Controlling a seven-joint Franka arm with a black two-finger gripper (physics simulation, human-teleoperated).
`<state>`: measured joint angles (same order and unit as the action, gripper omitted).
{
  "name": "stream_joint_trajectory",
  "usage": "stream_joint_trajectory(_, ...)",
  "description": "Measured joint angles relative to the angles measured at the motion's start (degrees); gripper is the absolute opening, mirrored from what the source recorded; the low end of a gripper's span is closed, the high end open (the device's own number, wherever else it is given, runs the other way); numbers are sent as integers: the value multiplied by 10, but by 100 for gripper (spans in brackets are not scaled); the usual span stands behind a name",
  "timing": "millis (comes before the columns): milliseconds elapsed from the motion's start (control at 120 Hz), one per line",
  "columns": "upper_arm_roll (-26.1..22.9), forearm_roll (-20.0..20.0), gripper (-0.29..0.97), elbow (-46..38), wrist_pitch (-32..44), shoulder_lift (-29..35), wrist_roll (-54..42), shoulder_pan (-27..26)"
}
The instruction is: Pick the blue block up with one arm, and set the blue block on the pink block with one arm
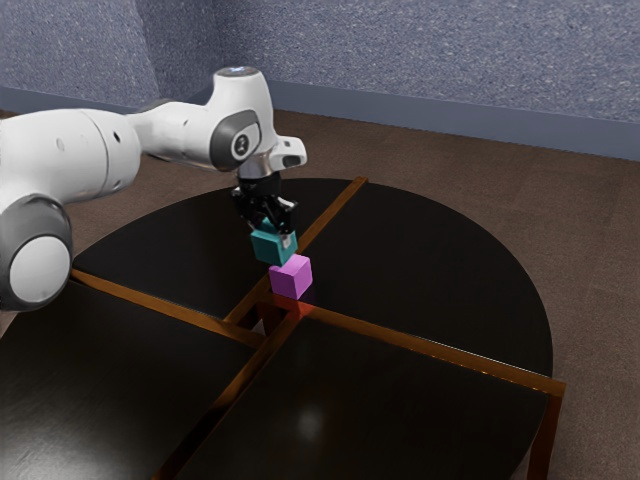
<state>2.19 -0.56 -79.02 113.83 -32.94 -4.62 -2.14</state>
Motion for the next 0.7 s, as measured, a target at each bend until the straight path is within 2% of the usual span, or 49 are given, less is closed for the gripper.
stream_joint_trajectory(300, 0, -7, 34, 19, -21, -16, -7, 0)
stream_joint_trajectory(508, -2, -8, 34, 96, -46, -61, -12, 4)
stream_joint_trajectory(700, -8, -9, 34, 119, -61, -82, -16, 18)
